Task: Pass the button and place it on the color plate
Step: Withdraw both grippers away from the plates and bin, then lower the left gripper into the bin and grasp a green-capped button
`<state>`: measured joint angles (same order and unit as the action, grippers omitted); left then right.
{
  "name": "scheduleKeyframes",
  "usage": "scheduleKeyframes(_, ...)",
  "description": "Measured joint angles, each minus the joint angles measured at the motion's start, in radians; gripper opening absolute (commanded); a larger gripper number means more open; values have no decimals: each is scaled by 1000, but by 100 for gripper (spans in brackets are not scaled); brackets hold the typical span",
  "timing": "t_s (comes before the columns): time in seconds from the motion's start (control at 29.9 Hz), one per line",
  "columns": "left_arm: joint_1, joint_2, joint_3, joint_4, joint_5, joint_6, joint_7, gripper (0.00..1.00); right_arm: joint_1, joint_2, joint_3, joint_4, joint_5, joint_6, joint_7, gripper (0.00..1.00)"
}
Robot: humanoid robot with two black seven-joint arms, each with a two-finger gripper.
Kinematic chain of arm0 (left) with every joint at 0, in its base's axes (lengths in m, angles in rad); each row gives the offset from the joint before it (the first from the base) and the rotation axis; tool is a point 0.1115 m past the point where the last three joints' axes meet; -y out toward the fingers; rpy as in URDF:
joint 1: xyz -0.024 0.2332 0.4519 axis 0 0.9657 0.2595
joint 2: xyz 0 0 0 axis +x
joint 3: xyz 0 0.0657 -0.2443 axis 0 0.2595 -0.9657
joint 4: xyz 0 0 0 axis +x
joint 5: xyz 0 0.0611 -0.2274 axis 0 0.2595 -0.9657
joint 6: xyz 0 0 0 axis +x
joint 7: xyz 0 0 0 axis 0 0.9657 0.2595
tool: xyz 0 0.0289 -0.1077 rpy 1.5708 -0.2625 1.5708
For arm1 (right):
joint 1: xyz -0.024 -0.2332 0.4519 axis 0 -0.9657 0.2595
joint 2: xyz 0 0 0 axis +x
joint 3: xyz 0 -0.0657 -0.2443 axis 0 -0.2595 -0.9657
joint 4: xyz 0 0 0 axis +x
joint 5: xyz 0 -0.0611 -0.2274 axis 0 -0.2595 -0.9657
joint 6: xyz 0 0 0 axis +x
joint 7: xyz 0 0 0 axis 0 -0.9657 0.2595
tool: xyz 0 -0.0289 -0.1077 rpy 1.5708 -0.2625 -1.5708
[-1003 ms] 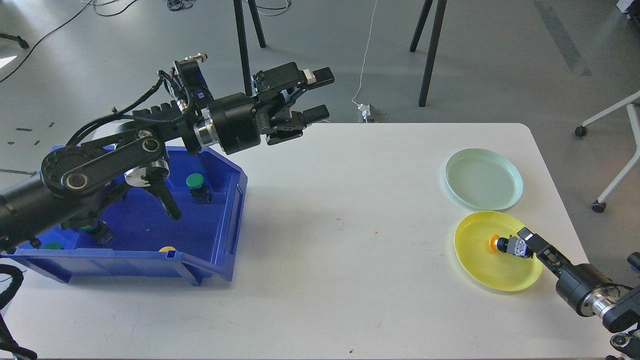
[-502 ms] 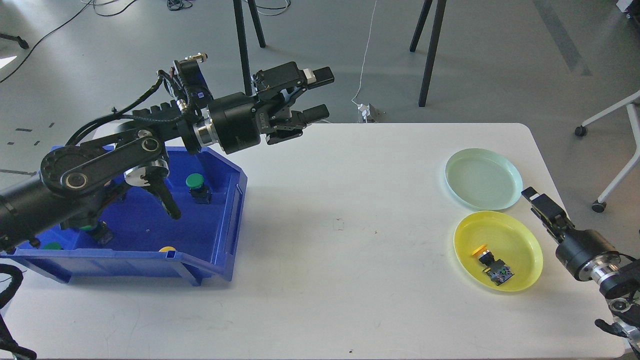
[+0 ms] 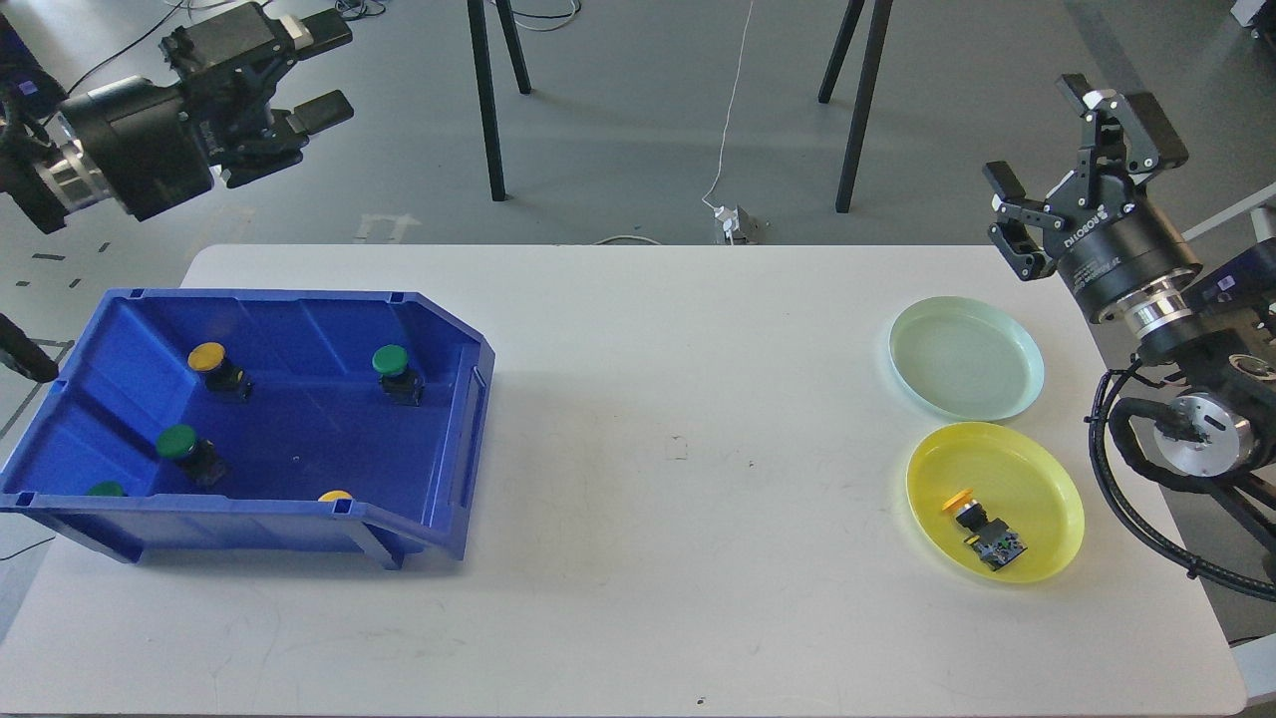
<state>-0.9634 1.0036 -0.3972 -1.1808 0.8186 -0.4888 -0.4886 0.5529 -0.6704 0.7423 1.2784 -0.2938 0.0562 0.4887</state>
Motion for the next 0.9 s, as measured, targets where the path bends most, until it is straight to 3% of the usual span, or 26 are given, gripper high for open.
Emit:
scheduleKeyframes(0.27,0,155,5,-136,531,0,0,98,-18,13,-7,-2,1,3,0,97)
scheduleKeyframes(0.47,23,164,48,-146,886,0,0,97,-44,5,-6,0,1,4,0,97)
scheduleKeyframes(0.7,58,150,241,-42,993,0,0,97,-68,0,-3,3,2,5,0,97)
scheduleKeyframes(0.9,60,92,286,84,995,0,0,97,-77,0,-4,2,2,5,0,97)
